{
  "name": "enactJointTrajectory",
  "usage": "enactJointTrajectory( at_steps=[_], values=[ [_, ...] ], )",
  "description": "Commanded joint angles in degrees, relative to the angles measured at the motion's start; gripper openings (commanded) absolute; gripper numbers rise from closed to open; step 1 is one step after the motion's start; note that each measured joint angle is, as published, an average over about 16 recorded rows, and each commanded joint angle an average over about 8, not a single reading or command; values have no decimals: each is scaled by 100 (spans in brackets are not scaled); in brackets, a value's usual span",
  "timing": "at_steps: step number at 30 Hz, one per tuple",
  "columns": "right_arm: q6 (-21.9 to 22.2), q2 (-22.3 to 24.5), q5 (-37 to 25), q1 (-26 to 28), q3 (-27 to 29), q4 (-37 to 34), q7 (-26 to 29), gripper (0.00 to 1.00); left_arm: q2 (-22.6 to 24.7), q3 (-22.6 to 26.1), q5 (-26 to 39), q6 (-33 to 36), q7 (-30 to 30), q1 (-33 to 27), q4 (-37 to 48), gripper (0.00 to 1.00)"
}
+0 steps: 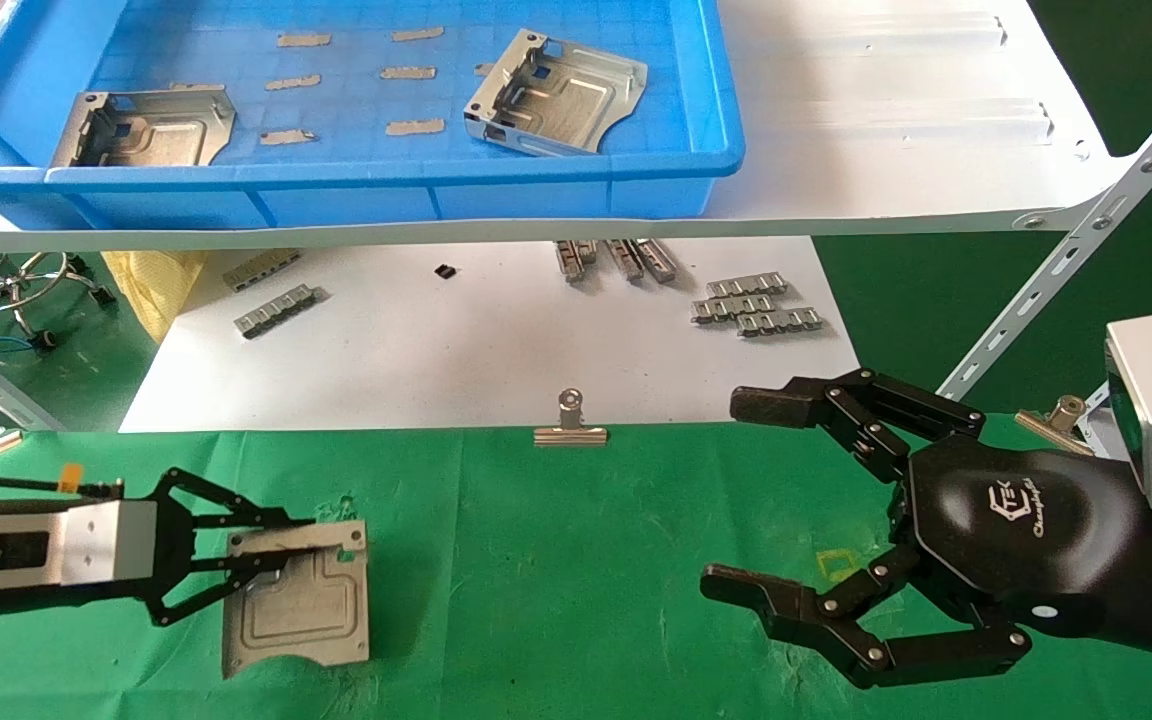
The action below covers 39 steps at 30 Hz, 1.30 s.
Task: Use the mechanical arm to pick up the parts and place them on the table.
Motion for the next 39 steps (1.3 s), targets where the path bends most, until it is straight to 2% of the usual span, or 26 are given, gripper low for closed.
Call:
enactJointTrajectory(
  at_steps=[1, 13, 17, 27, 39],
  values=[
    [0, 0, 0, 0, 0, 0, 0, 100, 23, 52, 54, 9, 83, -27, 69, 100],
    [0, 0, 0, 0, 0, 0, 0, 100, 124, 2, -75, -27, 387, -146, 559, 100],
    [0, 0, 0, 0, 0, 0, 0, 100, 103, -45, -199, 81, 143, -81, 634, 100],
    [2, 0, 0, -1, 0, -1, 0, 100, -3, -232, -674, 125, -944, 461, 750, 100],
    [1, 1, 0, -1, 0, -1, 0, 100, -29, -316, -726, 110, -1059, 533, 578, 100]
  ],
)
